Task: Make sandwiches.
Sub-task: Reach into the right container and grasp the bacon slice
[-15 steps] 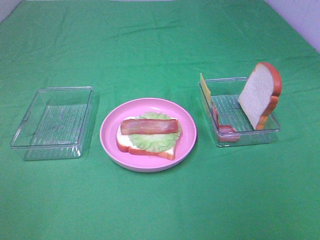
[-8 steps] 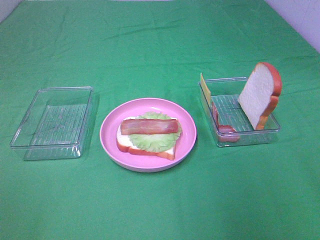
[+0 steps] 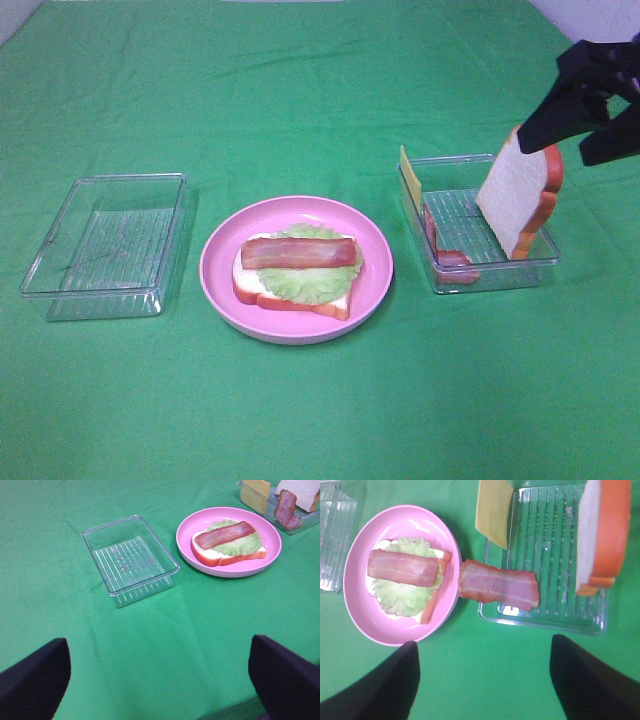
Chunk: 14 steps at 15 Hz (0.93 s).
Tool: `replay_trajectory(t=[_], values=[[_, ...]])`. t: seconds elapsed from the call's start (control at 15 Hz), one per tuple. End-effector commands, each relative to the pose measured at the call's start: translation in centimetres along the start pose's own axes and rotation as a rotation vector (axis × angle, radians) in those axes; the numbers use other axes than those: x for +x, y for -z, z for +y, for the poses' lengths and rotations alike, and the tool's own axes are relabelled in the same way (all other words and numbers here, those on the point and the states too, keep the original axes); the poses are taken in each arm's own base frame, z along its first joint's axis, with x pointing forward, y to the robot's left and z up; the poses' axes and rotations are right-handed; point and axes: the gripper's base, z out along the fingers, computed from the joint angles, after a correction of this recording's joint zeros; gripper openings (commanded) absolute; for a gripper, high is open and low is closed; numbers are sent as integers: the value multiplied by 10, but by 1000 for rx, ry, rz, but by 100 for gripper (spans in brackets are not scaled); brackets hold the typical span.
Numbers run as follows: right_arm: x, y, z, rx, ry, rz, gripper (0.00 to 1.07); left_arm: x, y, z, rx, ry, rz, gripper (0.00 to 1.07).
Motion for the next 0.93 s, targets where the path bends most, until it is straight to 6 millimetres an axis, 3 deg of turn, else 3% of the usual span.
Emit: replay_trajectory(t=[0.07,0.27,0.4,0.67,0.93], values=[[-20,-26,22,-4,78,88,69,0,1,-1,8,5,-18,92],[-42,-54,44,16,36,189,69,0,1,-1,8,5,-18,92],[-61,-87,44,29,-15,300,68,0,1,-1,8,5,-18,92],[-67,-126,33,36,-48,386,66,0,1,-1,8,5,-18,92],[-57,-163,20,45,-78,469,61,0,1,-1,8,5,-18,92]])
